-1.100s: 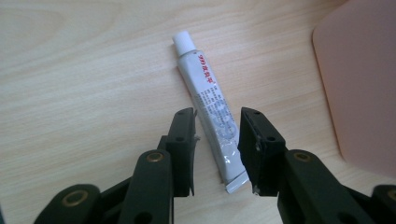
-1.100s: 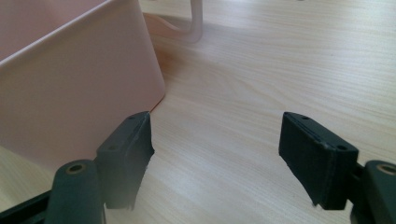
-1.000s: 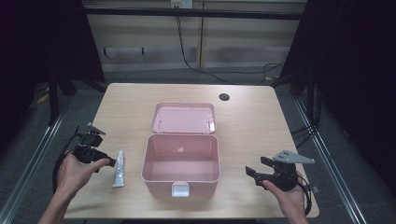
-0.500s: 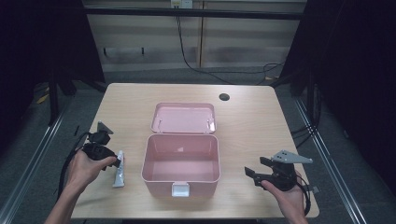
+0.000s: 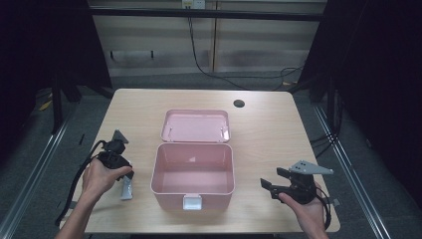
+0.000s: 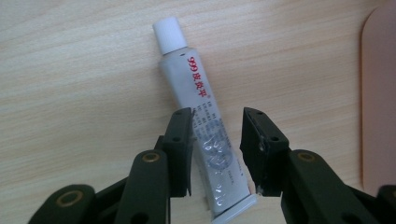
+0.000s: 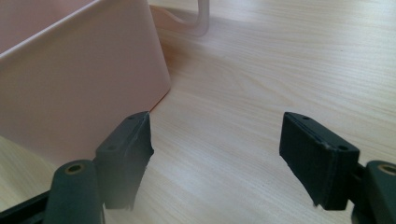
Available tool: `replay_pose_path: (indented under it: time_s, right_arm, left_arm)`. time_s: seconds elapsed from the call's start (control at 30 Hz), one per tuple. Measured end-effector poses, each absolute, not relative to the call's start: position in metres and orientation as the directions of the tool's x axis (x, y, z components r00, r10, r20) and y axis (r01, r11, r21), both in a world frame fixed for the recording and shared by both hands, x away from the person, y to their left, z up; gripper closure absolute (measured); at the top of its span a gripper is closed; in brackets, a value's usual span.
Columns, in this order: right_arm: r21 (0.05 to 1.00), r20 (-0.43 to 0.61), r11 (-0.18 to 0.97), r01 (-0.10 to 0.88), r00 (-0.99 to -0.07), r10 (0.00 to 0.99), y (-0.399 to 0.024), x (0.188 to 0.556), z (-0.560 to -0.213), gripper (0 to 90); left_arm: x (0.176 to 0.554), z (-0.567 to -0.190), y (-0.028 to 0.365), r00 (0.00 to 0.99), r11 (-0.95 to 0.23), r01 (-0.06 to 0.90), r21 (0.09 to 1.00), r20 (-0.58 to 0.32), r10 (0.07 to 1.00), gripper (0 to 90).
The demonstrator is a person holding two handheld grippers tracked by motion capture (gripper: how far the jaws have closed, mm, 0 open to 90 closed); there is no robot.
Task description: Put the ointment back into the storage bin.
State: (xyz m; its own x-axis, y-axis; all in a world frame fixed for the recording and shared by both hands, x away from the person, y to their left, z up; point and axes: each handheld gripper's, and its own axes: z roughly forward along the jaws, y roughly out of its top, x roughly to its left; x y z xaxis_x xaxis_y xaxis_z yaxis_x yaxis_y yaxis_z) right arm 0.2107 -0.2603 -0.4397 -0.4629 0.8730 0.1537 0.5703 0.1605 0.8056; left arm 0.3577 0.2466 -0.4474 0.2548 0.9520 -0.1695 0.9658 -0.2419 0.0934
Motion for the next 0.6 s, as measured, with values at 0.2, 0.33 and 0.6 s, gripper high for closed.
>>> replay_pose_path:
  time_s: [0.2, 0.33, 0.6]
  right_arm:
    - [0.804, 0.156, 0.166, 0.571, -0.472, 0.868, -0.26, 0.211, -0.44, 25.3]
    - [0.802, 0.159, 0.165, 0.573, -0.472, 0.867, -0.26, 0.211, -0.44, 25.1]
    - [0.8, 0.161, 0.167, 0.577, -0.474, 0.866, -0.259, 0.211, -0.44, 24.8]
  left_arm:
    - [0.36, -0.451, 0.248, 0.241, -0.231, 0.97, 0.08, -0.138, 0.961, 63.0]
    - [0.36, -0.458, 0.245, 0.23, -0.223, 0.972, 0.071, -0.134, 0.964, 61.7]
    - [0.361, -0.464, 0.241, 0.262, -0.256, 0.965, 0.063, -0.117, 0.958, 67.1]
